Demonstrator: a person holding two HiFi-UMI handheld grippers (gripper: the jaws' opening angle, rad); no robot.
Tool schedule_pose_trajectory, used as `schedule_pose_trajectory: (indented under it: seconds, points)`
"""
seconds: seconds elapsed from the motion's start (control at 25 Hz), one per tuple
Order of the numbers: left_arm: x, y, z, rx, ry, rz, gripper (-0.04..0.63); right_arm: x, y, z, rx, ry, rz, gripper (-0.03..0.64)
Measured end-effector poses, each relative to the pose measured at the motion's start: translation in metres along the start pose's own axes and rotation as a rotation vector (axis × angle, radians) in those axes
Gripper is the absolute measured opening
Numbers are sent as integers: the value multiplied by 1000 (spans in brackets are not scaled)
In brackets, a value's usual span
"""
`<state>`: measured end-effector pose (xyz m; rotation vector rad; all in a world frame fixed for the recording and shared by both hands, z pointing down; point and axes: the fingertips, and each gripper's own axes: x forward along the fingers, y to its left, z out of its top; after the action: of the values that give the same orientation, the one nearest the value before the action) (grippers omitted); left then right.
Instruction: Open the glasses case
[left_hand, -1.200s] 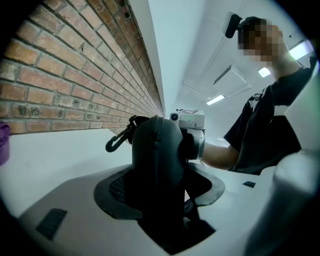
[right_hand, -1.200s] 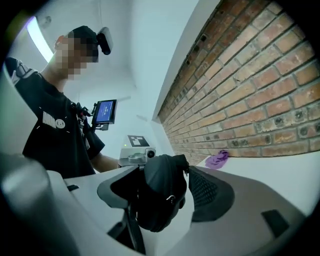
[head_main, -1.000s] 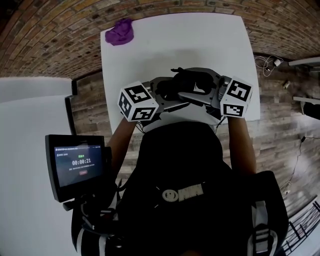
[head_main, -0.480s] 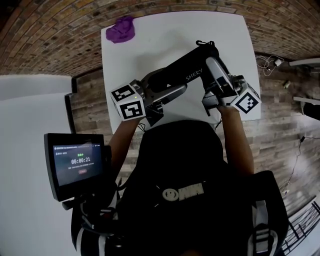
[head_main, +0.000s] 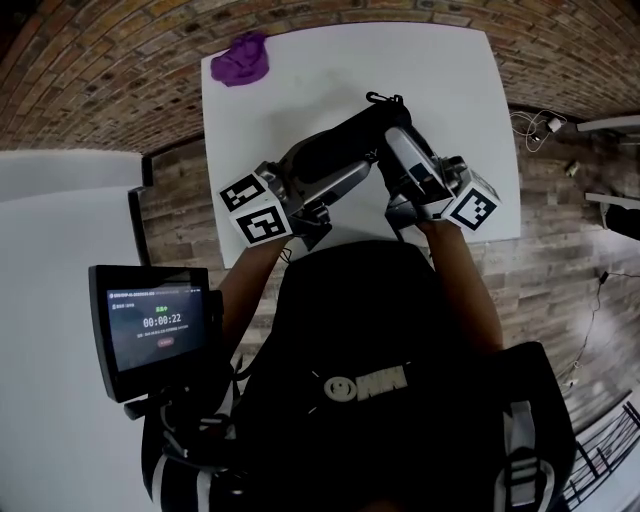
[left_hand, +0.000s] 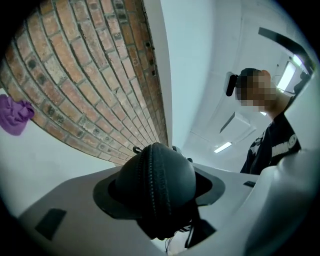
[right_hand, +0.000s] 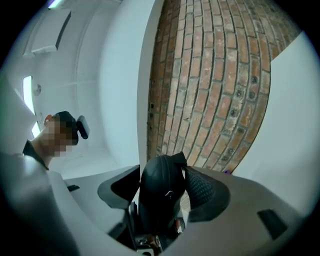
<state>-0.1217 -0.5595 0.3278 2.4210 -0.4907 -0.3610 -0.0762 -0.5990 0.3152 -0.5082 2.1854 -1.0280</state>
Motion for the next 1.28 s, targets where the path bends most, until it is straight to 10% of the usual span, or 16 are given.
schedule_pose_trajectory:
  seconds: [0.24,0.52,0.72,1.0,1.28]
  points:
    - [-29,27,17,-59,-42,74,293,-20,-9,-1,-128,115,-85,281]
    - [-31,36,16,50,65,171,293,-21,-28,-47,-703,538,-313,189]
    - [-23,30,6,150,146,181,293,-18,-40,-56,-717,599,-384,156]
    - [-30,34,3,98,149,182,293,-23,-43,-70,-746,700,-360,25]
    - [-33,34,10,-71,30,116,293,-23,-51,-81,-1128,859,-432,8]
